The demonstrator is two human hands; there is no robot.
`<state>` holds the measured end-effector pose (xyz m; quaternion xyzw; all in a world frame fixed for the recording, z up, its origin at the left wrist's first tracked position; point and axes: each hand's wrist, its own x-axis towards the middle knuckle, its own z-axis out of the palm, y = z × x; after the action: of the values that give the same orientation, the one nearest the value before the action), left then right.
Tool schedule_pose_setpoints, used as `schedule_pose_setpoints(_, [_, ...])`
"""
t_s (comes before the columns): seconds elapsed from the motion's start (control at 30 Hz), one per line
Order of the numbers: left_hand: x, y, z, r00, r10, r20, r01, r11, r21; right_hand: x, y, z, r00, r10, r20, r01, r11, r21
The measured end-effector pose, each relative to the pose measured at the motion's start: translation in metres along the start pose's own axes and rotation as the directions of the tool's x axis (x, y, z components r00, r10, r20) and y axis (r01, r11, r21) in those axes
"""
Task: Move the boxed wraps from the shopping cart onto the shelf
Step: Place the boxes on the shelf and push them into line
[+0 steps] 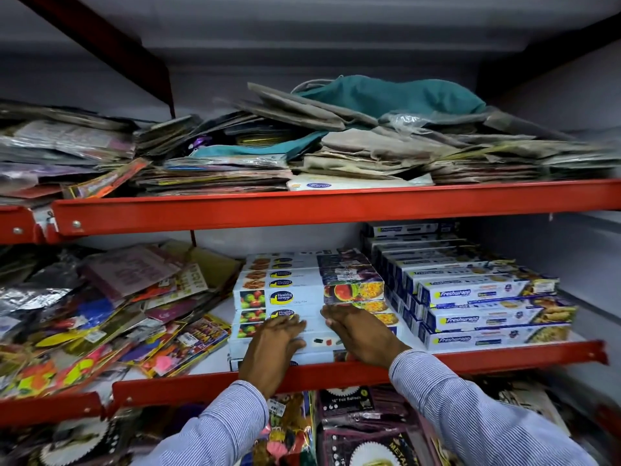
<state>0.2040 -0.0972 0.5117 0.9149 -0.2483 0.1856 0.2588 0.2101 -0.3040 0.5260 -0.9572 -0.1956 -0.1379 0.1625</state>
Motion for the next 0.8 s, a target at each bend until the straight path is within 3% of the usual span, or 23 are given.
schedule_pose_setpoints(0.17, [0.001, 0.000, 0.002, 1.000, 0.024, 0.014, -0.025, 0.998, 0.058, 0.002, 0.001, 0.000, 1.000, 0.007, 0.027, -0.007, 1.000, -0.013])
schedule_pose_setpoints(0.33, [-0.018, -0.001, -0.002, 0.996, 0.050, 0.073, -0.070, 0.948, 0.309, -0.007, -0.006, 0.001, 0.999, -0.002, 0.049, 0.006, 0.997, -0.082])
schedule_pose_setpoints(0.43, [-0.046, 0.001, -0.011, 0.991, 0.135, 0.005, -0.128, 0.932, 0.340, -0.025, -0.014, 0.002, 0.997, -0.012, -0.072, 0.004, 0.993, -0.114])
schedule_pose_setpoints(0.63, [-0.150, 0.003, -0.013, 0.985, 0.162, 0.055, -0.171, 0.950, 0.261, -0.112, -0.053, 0.030, 0.987, -0.029, -0.159, 0.022, 0.999, -0.046])
schedule_pose_setpoints(0.8, [-0.254, -0.010, 0.019, 0.976, 0.061, 0.211, -0.099, 0.979, 0.177, -0.191, -0.068, 0.095, 0.998, -0.003, -0.070, 0.006, 0.999, 0.042])
